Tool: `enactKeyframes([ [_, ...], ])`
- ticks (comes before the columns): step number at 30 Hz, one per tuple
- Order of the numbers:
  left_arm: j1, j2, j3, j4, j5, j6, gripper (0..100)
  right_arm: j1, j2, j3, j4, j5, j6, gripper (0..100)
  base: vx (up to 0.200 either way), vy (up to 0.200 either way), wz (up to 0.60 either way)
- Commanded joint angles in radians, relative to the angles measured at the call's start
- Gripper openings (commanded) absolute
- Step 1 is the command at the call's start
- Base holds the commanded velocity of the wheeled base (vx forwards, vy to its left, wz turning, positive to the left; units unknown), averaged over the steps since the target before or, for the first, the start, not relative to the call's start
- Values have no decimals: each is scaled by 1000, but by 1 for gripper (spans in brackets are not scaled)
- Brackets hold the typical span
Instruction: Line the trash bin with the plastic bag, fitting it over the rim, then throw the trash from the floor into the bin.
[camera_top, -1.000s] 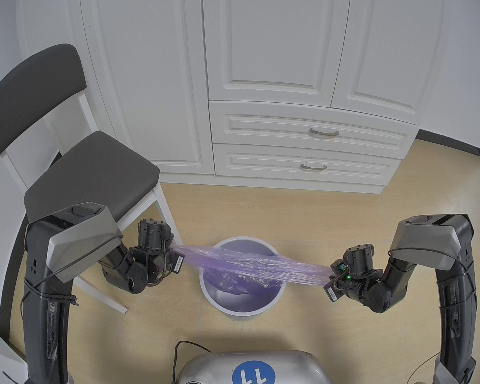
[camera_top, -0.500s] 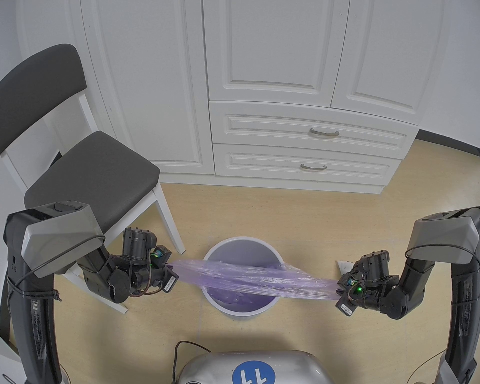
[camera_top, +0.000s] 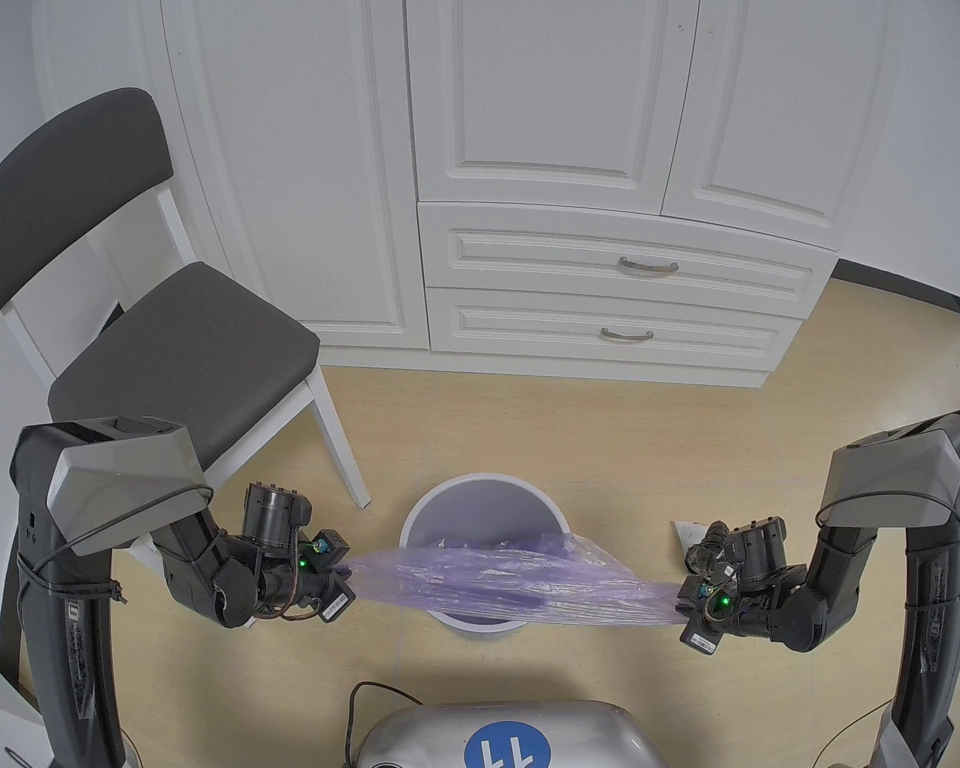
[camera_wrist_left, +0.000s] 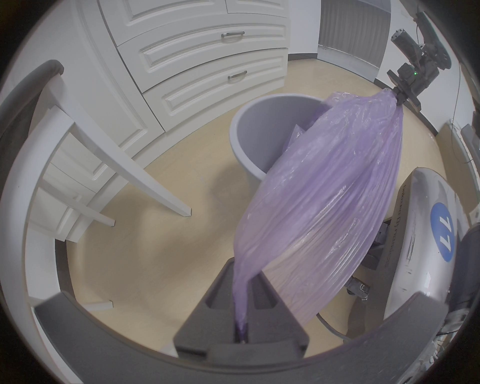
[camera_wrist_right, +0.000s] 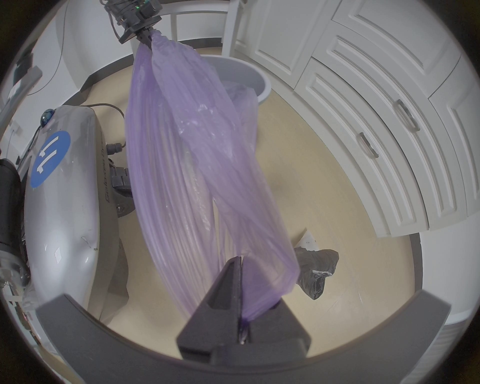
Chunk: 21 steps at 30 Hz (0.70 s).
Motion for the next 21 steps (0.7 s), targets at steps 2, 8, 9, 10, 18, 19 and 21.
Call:
enactKeyframes([
  [2, -12, 24, -14, -14, -3, -17, 0, 2, -2, -1, -6, 5, 10, 0, 0, 0, 0],
  [8, -45, 61, -58, -155, 11, -173, 0, -7, 10, -39, -75, 5, 74, 0, 0, 0, 0],
  [9, -48, 71, -75, -196, 12, -210, 0, -7, 22, -53, -118, 5, 108, 0, 0, 0, 0],
  [10, -48, 76, -89, -215, 12, -225, 0, -7, 35, -68, -149, 5, 134, 0, 0, 0, 0],
  [18, -107, 78, -135, -229, 66, -374, 0, -30, 68, -102, -256, -1, 220, 0, 0, 0, 0],
  [19, -108, 78, -130, -227, 64, -373, 0, -30, 65, -93, -254, 1, 217, 0, 0, 0, 0],
  [21, -111, 71, -102, -216, 60, -367, 0, -32, 64, -56, -251, 5, 196, 0, 0, 0, 0],
])
